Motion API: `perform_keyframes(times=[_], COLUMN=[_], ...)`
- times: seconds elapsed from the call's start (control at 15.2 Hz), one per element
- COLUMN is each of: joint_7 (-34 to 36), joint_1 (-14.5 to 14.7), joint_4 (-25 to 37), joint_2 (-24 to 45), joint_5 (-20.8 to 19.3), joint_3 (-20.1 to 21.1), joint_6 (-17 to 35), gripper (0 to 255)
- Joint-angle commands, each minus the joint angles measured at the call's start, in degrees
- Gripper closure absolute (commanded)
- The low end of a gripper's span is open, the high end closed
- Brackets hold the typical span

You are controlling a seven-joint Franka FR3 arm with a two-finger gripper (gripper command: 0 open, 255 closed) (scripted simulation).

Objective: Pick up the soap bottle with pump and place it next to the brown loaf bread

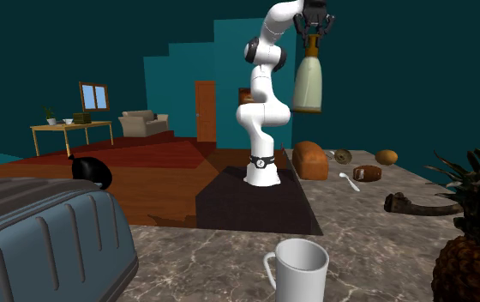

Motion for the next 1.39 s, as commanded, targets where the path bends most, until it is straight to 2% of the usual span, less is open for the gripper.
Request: perform_keyframes(times=[0.0,0.26,1.32], joint_7=[2.7,8.1,6.6], joint_1=[0.4,0.9,2.5], joint_4=[1.0,4.0,-14.8], joint_2=[-0.9,-2.1,-10.6], joint_5=[1.7,5.1,7.0], joint_3=[1.9,5.8,6.5], joint_6=[-1.7,-5.0,5.3], gripper=[255,255,255])
